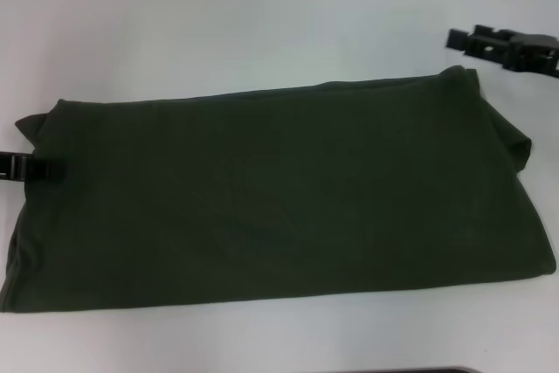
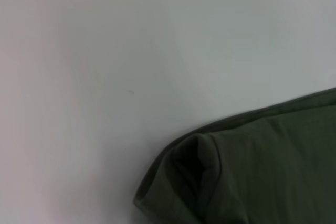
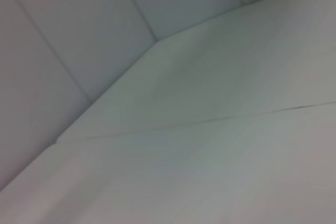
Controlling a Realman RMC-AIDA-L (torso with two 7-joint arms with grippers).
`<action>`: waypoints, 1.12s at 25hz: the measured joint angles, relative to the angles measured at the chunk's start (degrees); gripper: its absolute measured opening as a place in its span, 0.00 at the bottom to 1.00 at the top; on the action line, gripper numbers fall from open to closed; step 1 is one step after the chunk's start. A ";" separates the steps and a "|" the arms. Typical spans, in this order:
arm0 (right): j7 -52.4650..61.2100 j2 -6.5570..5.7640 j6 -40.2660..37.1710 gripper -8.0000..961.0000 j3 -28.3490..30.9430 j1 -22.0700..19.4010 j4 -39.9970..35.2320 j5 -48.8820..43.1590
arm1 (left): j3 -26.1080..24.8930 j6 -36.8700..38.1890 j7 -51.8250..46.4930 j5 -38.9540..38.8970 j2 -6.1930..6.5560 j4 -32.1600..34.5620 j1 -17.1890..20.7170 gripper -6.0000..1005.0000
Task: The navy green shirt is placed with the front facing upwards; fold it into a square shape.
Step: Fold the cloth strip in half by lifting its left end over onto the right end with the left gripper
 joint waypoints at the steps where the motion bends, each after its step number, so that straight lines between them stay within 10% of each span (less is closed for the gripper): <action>1: 0.05 -0.15 0.00 0.78 0.71 -0.17 -0.01 0.00 | 0.05 0.10 0.00 0.00 0.06 0.01 -0.01 0.04; 28: 0.85 -1.13 -0.49 0.78 3.80 -1.56 -0.15 0.00 | -2.61 4.77 -2.87 2.78 1.93 6.84 0.12 0.04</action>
